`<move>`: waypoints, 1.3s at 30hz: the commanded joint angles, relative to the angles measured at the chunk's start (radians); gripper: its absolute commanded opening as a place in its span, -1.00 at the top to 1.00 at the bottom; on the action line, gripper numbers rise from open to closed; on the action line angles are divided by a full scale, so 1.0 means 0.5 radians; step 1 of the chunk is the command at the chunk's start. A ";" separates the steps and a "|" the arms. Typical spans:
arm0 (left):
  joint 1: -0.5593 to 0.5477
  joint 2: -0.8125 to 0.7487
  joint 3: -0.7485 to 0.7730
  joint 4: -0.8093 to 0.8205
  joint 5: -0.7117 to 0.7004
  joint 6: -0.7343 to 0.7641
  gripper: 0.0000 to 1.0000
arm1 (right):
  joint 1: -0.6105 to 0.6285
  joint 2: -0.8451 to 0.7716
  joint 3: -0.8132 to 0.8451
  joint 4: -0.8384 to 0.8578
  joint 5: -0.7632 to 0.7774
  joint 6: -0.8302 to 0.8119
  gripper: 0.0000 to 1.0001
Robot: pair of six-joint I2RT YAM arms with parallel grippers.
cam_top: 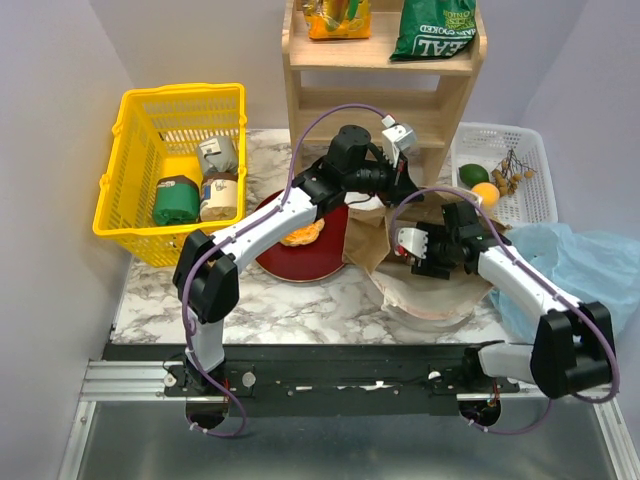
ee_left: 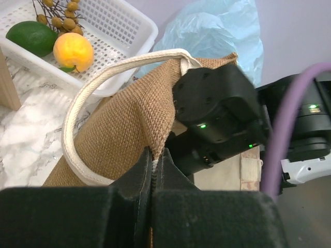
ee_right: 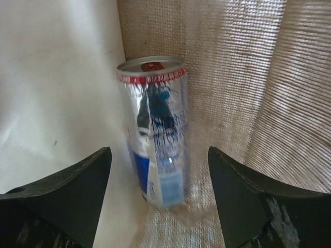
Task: Untie the knot of the grocery bags and take out the mixed food
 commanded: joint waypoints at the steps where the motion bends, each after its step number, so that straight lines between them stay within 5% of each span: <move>1: -0.012 -0.007 0.009 0.136 0.168 -0.039 1.00 | 0.011 0.193 0.066 0.128 0.029 -0.024 -0.67; 16: 0.000 -0.007 -0.022 0.127 0.202 0.007 1.00 | 0.011 0.540 0.042 -0.104 -0.094 -0.269 -0.31; 20: 0.006 0.008 -0.010 0.133 0.205 0.007 1.00 | 0.011 0.393 -0.057 -0.194 -0.143 -0.279 0.33; 26: 0.009 0.014 0.006 0.109 0.165 0.056 1.00 | 0.011 -0.091 0.158 -0.540 -0.349 0.141 0.63; 33: 0.009 0.131 0.061 0.094 0.116 0.115 1.00 | 0.011 -0.644 0.702 -0.945 -0.725 0.644 0.74; 39: 0.021 0.189 -0.043 -0.002 0.034 0.289 1.00 | 0.011 -0.663 1.219 -1.047 -0.888 1.031 0.81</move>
